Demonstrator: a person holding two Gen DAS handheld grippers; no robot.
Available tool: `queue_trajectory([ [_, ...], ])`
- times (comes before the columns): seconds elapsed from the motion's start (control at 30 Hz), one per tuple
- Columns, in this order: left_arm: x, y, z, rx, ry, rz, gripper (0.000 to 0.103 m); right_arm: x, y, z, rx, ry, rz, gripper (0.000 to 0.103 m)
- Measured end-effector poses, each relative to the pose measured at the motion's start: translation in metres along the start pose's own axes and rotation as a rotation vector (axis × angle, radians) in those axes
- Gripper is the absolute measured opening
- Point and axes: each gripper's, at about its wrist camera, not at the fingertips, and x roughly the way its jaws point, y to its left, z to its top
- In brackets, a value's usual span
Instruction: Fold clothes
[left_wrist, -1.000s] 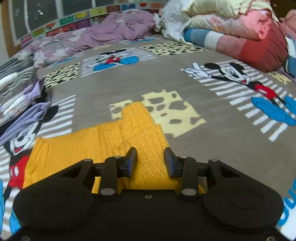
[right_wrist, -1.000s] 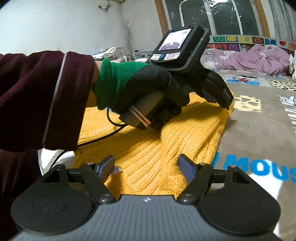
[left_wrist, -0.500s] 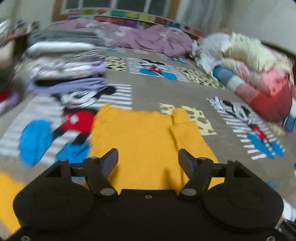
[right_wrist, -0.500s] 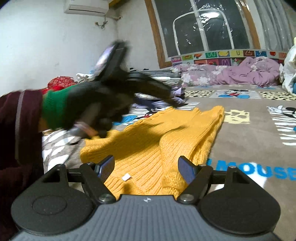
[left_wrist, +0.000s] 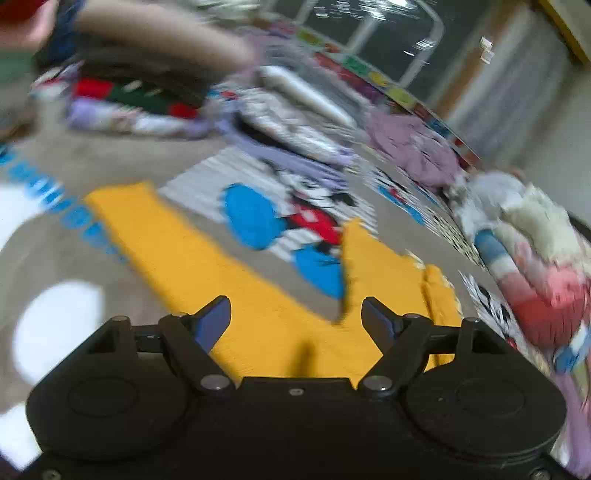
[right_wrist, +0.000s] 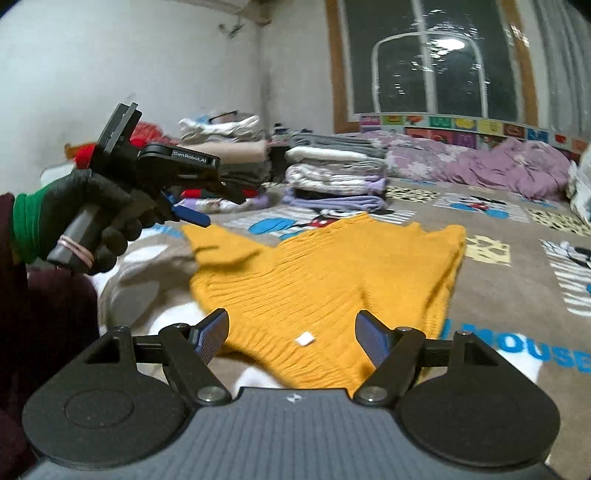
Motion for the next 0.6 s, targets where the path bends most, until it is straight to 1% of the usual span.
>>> queue_trajectory([
  [0.17, -0.003, 0.030, 0.002, -0.102, 0.007, 0.025, 0.078, 0.001, 0.010, 0.003, 0.001, 0.006, 0.016, 0.075],
  [0.3, -0.005, 0.054, 0.004, -0.184, 0.013, 0.045, 0.078, 0.002, 0.003, 0.006, 0.079, -0.013, 0.028, 0.076],
  [0.5, 0.000, 0.072, 0.006, -0.284, 0.003, 0.027, 0.078, 0.009, -0.017, 0.006, 0.207, -0.036, 0.007, 0.076],
  [0.6, 0.004, 0.079, 0.009, -0.333, -0.009, 0.018, 0.077, 0.013, -0.025, 0.004, 0.250, -0.045, -0.006, 0.076],
])
